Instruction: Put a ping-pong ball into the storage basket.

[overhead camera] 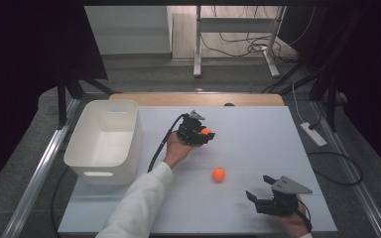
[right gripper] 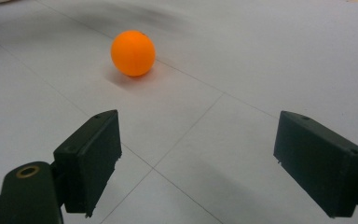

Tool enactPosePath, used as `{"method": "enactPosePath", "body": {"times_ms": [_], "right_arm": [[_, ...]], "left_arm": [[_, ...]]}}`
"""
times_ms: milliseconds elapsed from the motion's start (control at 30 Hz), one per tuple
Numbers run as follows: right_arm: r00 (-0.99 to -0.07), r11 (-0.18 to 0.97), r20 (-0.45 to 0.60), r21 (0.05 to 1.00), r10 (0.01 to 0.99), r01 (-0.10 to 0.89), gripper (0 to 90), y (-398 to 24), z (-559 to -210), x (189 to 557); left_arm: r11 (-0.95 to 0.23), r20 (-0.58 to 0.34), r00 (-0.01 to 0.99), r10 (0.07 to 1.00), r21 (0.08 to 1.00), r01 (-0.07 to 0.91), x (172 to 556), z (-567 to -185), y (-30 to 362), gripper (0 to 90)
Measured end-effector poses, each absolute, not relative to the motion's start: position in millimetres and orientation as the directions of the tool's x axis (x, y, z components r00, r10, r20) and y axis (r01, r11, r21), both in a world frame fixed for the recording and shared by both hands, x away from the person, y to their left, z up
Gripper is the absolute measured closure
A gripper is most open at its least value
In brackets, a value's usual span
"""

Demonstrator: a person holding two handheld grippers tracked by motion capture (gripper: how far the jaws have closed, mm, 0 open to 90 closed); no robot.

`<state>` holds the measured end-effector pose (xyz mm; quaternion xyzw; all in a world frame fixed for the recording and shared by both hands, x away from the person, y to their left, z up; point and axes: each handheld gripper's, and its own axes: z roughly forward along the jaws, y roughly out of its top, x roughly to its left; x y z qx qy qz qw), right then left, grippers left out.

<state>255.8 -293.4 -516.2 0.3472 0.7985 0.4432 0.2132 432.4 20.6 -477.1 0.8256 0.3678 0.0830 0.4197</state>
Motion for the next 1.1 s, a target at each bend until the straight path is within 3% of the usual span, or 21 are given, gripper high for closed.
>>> {"method": "enactPosePath", "body": {"times_ms": [1100], "right_arm": [[-0.668, 0.355, -0.022, 0.860, 0.744, 0.367, 14.5, -293, -515, 255]], "left_arm": [[-0.315, -0.158, 0.702, 0.694, 0.811, 0.493, 412, -454, 42, 50.0]]}}
